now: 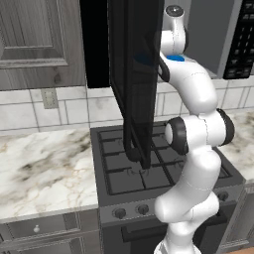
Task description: Retrieve the reheated potato from the microwave, then place the potato, cheese, and condiment on the cutting board.
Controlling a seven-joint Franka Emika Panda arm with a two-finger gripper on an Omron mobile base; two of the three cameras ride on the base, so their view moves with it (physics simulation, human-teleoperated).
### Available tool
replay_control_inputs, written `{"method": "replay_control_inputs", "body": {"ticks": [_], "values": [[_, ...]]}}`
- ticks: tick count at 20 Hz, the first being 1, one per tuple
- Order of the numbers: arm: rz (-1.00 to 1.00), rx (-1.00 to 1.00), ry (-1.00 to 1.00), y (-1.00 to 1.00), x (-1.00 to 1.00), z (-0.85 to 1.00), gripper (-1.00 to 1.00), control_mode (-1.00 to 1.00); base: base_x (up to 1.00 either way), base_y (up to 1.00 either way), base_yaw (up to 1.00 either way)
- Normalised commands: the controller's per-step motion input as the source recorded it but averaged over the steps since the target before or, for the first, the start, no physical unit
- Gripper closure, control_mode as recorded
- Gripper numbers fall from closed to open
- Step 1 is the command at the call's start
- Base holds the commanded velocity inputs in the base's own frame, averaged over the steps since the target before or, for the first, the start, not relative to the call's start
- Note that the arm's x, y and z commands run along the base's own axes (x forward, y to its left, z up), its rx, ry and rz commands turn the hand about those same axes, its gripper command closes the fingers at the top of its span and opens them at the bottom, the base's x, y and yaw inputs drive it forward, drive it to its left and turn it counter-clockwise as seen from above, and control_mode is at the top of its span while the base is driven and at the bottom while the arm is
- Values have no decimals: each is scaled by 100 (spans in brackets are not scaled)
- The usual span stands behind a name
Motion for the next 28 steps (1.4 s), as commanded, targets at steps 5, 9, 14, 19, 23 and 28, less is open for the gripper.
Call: {"method": "replay_control_inputs", "body": {"ticks": [5, 9, 14, 19, 23, 28], "values": [[-3, 0, 0, 0, 1, -26, -100, -100, 0, 0, 0], [-2, 0, 0, 1, 2, -20, 100, -100, 0, 0, 0], [-3, 0, 0, 1, 0, -17, 100, -100, 0, 0, 0], [-2, 0, 0, 1, -3, -15, 100, -100, 0, 0, 0], [-2, 0, -1, 3, -19, -2, 100, -100, 0, 0, 0], [-2, 4, -5, 0, -43, 12, 100, -100, 0, 0, 0]]}}
